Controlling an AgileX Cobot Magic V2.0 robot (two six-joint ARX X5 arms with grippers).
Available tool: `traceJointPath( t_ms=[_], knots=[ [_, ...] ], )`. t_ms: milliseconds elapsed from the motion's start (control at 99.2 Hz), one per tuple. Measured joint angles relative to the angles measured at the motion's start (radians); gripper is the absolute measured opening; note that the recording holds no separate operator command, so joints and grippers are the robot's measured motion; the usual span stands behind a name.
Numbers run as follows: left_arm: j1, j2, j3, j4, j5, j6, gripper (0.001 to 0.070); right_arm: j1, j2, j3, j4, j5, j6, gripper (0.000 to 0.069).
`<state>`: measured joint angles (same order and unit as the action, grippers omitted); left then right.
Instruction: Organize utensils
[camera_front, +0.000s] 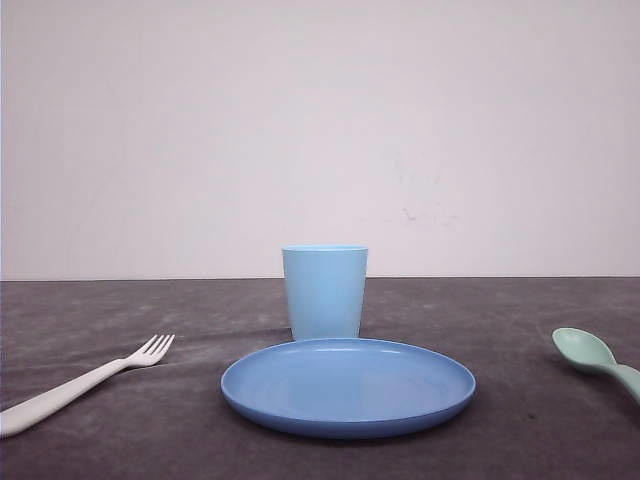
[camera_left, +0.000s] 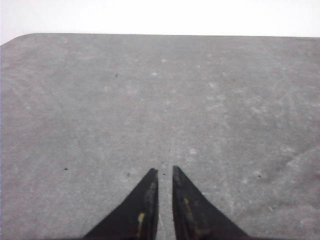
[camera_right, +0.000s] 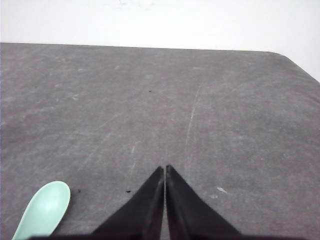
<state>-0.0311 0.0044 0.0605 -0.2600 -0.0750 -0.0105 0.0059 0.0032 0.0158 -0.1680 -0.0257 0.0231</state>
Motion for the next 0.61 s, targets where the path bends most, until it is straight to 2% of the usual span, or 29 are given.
traceJointPath(
  t_ms=[605],
  knots=[
    [0.000, 0.000, 0.000, 0.000, -0.001, 0.015, 0.0026, 0.000, 0.000, 0.000, 0.000, 0.000, 0.000, 0.0004]
  ],
)
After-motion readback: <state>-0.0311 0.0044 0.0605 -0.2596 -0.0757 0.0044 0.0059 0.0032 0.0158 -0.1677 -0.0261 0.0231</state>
